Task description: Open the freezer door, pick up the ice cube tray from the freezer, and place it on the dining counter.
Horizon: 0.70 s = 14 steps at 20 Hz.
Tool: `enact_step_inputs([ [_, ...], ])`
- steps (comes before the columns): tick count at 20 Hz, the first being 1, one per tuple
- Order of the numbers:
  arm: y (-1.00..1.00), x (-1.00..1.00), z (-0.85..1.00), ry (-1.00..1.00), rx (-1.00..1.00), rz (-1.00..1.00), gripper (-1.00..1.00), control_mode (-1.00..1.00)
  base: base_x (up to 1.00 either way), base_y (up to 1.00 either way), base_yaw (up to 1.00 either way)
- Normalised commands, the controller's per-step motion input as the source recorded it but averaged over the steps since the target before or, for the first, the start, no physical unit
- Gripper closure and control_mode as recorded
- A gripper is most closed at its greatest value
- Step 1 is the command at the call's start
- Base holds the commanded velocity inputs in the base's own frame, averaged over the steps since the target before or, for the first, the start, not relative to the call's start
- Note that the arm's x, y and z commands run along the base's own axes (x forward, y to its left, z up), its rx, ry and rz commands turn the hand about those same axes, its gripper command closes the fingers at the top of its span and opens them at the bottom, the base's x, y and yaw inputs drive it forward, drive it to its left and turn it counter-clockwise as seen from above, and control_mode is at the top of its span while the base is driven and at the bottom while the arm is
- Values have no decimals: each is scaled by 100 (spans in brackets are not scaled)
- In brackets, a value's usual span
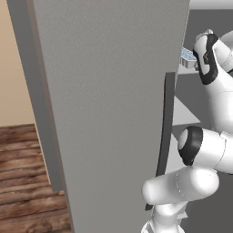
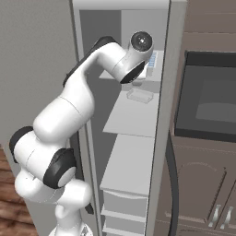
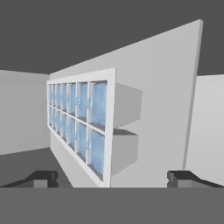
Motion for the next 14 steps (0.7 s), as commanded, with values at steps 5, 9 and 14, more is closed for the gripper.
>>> enact_step_inputs([
  [5,-12,37,0,0,4,0,-100,-100,0,0,0],
  [9,-3,42,0,0,1,0,-100,-100,0,0,0],
  [14,0,38,0,0,0,0,-100,-100,0,0,0],
])
